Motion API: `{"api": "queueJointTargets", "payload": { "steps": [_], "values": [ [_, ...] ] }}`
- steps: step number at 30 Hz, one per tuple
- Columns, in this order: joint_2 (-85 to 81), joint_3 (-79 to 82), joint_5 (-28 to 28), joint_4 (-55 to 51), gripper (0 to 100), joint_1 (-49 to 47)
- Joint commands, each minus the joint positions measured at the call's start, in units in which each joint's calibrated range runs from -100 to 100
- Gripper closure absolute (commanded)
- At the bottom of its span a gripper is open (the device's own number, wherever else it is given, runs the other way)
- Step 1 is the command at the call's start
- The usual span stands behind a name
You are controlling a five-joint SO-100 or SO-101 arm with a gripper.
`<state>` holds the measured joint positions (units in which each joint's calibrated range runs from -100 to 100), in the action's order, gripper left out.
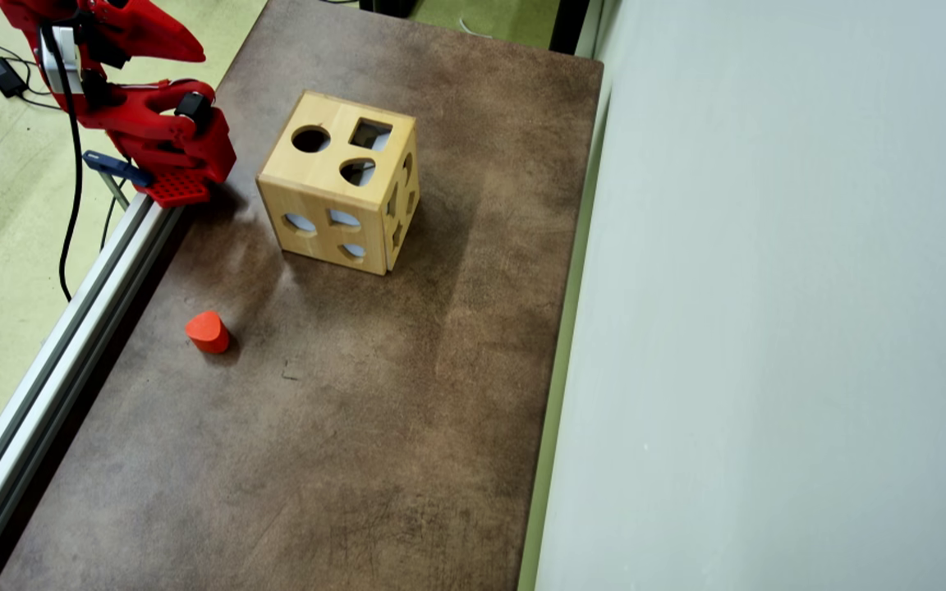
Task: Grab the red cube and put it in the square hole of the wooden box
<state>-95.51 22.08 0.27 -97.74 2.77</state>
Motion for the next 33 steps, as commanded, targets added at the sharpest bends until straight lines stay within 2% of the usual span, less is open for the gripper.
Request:
{"api": "queueJointTargets", "payload": {
  "steps": [1,33],
  "values": [
    [0.18,-1.15,0.10,-0.01,97,0.65],
    [0.09,-1.15,0.54,0.07,96,0.65]
  ]
}}
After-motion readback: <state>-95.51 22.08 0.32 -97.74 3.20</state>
